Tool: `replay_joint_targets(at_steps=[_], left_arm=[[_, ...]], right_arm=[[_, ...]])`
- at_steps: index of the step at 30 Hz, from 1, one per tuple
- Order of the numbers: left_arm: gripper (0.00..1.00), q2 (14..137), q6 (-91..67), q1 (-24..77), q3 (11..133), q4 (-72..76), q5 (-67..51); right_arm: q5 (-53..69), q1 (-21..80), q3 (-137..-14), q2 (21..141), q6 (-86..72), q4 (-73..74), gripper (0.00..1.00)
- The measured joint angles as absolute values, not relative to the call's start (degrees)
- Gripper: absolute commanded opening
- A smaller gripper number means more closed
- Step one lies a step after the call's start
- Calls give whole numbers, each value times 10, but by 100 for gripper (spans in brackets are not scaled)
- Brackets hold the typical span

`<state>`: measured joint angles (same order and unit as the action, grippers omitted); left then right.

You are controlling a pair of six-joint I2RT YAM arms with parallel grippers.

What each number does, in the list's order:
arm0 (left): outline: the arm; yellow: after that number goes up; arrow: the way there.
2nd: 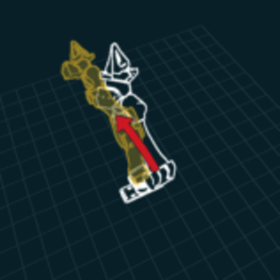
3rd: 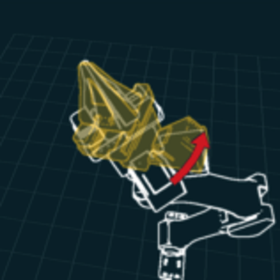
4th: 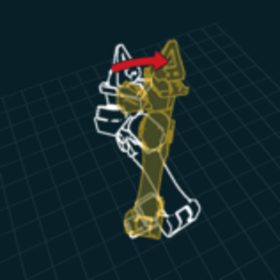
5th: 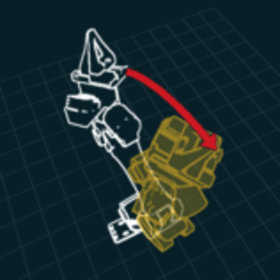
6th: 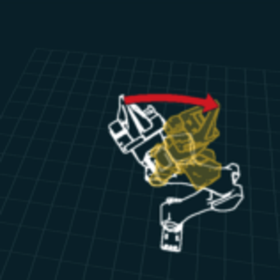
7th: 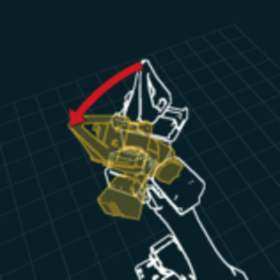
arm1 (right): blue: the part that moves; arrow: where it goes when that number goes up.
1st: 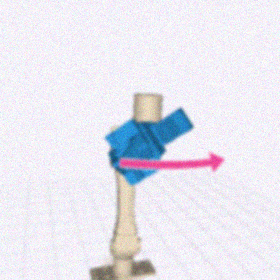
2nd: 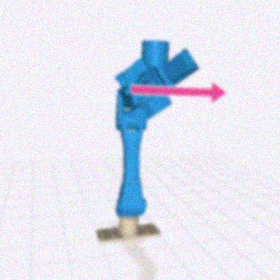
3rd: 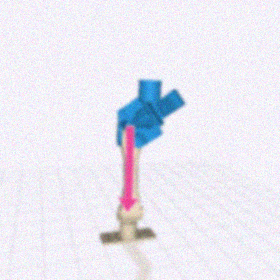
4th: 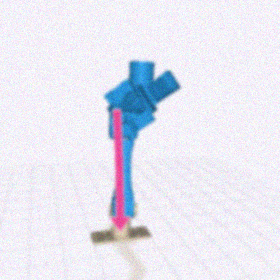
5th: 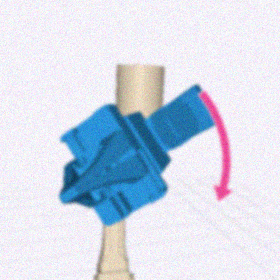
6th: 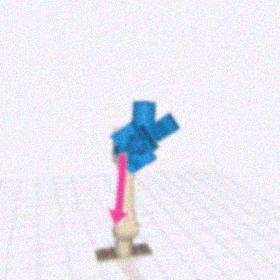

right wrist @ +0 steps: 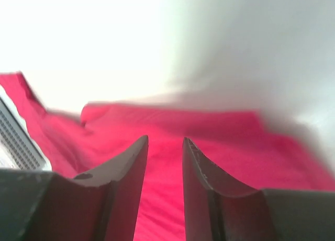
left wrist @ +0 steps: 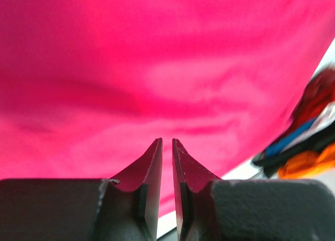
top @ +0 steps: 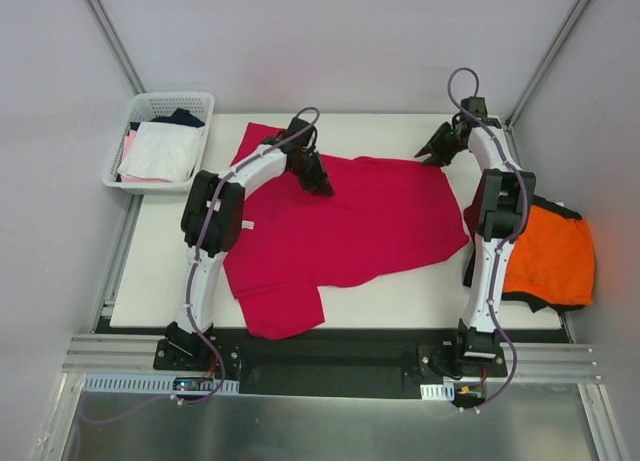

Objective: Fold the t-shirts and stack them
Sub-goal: Flatten the tshirt out

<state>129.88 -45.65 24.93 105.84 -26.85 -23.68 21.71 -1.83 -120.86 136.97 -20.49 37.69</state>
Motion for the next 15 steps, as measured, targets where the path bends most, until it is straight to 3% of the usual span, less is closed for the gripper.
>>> replay_joint_targets(at_steps=[15], left_arm=[[14,1252,-435,268,971,-262,-293]], right_arm=[[245,-73,-1184,1385,-234,293,36]])
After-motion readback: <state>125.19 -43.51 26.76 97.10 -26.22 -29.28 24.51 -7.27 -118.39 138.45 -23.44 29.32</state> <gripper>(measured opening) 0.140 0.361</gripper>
